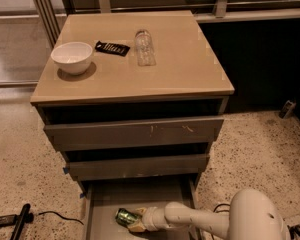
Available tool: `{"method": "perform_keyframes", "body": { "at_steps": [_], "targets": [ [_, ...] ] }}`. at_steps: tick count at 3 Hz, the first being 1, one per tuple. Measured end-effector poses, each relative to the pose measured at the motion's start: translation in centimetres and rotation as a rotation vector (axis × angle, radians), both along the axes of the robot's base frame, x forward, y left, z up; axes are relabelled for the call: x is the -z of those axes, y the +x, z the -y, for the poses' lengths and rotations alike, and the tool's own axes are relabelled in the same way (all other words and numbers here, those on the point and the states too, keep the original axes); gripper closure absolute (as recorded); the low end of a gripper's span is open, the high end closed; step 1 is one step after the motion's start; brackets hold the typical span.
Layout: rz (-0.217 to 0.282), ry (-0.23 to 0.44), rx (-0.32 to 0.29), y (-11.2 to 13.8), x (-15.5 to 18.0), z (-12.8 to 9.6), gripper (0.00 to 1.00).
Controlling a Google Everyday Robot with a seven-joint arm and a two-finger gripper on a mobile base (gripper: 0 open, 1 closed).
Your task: Pick green can from bottom drawer and place on counter
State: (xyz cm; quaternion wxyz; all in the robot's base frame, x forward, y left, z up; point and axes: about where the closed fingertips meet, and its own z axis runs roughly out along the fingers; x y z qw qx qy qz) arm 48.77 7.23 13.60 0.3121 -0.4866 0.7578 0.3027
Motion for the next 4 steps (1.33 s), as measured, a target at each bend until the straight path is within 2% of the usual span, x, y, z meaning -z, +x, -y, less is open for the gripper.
{"method": "perform_keyframes", "body": {
  "at_steps": [1,2,4],
  "targets": [
    [-0.002,-0.017,0.004,0.9,-1.3,0.5,1.00],
    [0.027,-0.035,0.003,2.7,-4.2,1.5,1.00],
    [0.078,-0.011,-0.026,3.4,-9.4,3.5,1.00]
  ]
}}
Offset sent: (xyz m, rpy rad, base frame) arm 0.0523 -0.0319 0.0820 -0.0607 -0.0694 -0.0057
